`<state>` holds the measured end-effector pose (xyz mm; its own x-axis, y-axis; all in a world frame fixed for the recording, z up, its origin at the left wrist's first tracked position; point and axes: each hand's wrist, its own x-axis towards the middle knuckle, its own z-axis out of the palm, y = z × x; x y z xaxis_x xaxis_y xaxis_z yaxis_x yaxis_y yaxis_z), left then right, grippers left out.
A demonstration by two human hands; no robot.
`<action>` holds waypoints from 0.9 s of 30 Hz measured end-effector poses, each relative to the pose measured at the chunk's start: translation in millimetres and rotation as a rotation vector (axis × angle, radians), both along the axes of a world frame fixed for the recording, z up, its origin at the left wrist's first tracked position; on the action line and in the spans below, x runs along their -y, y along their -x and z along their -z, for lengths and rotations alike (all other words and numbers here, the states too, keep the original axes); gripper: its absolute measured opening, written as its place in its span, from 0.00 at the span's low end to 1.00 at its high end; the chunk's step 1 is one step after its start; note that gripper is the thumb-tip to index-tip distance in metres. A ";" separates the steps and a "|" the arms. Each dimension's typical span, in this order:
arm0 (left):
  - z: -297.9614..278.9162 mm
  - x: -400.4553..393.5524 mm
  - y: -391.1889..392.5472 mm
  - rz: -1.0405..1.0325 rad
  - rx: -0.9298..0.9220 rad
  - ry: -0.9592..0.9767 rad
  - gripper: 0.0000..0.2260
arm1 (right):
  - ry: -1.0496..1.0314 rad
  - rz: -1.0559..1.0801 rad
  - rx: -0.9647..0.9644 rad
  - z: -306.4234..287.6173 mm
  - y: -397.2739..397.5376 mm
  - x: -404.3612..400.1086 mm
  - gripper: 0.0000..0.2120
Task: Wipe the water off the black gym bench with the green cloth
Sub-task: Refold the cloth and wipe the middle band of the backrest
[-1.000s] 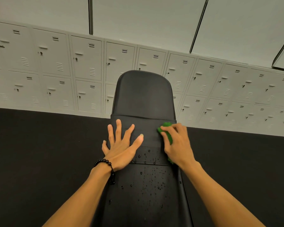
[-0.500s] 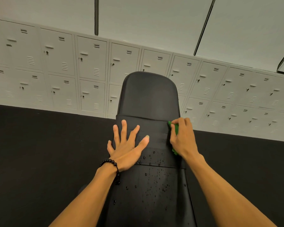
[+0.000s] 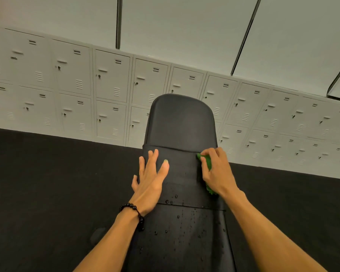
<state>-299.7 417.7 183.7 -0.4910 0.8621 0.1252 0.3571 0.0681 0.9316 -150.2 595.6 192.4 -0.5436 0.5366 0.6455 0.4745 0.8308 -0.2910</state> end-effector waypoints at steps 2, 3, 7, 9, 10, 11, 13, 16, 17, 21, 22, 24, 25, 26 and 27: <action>-1.5 1.9 1.1 0.000 0.034 -0.022 0.35 | -0.021 0.013 0.000 -9.5 19.5 -8.6 0.06; -1.7 1.7 0.8 -0.002 0.055 -0.038 0.35 | -0.050 -0.016 0.014 -12.2 31.5 -8.8 0.06; 5.6 2.9 5.4 -0.015 0.222 -0.220 0.36 | -0.154 -0.216 0.140 -10.5 77.0 20.7 0.09; 9.1 5.2 5.2 -0.016 0.429 -0.368 0.34 | -0.230 -0.366 0.275 -3.7 78.7 37.5 0.13; 7.6 9.3 11.4 -0.045 0.521 -0.449 0.34 | -0.262 -0.419 0.321 -7.2 84.3 40.6 0.15; 6.9 10.5 10.0 -0.065 0.606 -0.503 0.33 | -0.264 -0.408 0.335 -10.0 82.0 36.9 0.17; 3.2 12.7 12.4 -0.121 0.735 -0.589 0.30 | -0.204 -0.306 0.259 -18.4 89.3 30.0 0.19; 1.3 15.5 16.8 -0.221 0.876 -0.649 0.23 | -0.198 -0.341 0.311 -18.4 101.6 41.7 0.17; 1.2 17.3 19.9 -0.247 0.910 -0.649 0.22 | -0.232 -0.412 0.373 -14.4 103.9 47.1 0.15; -2.6 21.8 24.5 -0.276 0.933 -0.596 0.22 | -0.260 -0.415 0.377 -21.3 116.4 44.4 0.11; -3.6 22.3 24.5 -0.277 0.922 -0.579 0.21 | -0.257 -0.382 0.352 -23.3 121.4 44.8 0.10; -3.7 23.7 25.3 -0.280 0.908 -0.546 0.22 | -0.301 -0.388 0.381 -21.1 128.3 54.0 0.08; -3.7 23.8 26.2 -0.282 0.903 -0.526 0.22 | -0.340 -0.425 0.433 -18.5 127.6 58.8 0.07; -4.3 24.3 26.9 -0.285 0.896 -0.504 0.22 | -0.361 -0.460 0.507 -15.1 124.9 60.3 0.07; -4.6 24.6 28.1 -0.283 0.895 -0.483 0.22 | -0.363 -0.476 0.564 -15.1 120.5 59.6 0.08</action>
<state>-327.8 393.2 188.3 -0.7493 0.6570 -0.0832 -0.4451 -0.4067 0.7978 -270.6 536.0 207.5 -0.9548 -0.0233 0.2963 0.0418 0.9765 0.2115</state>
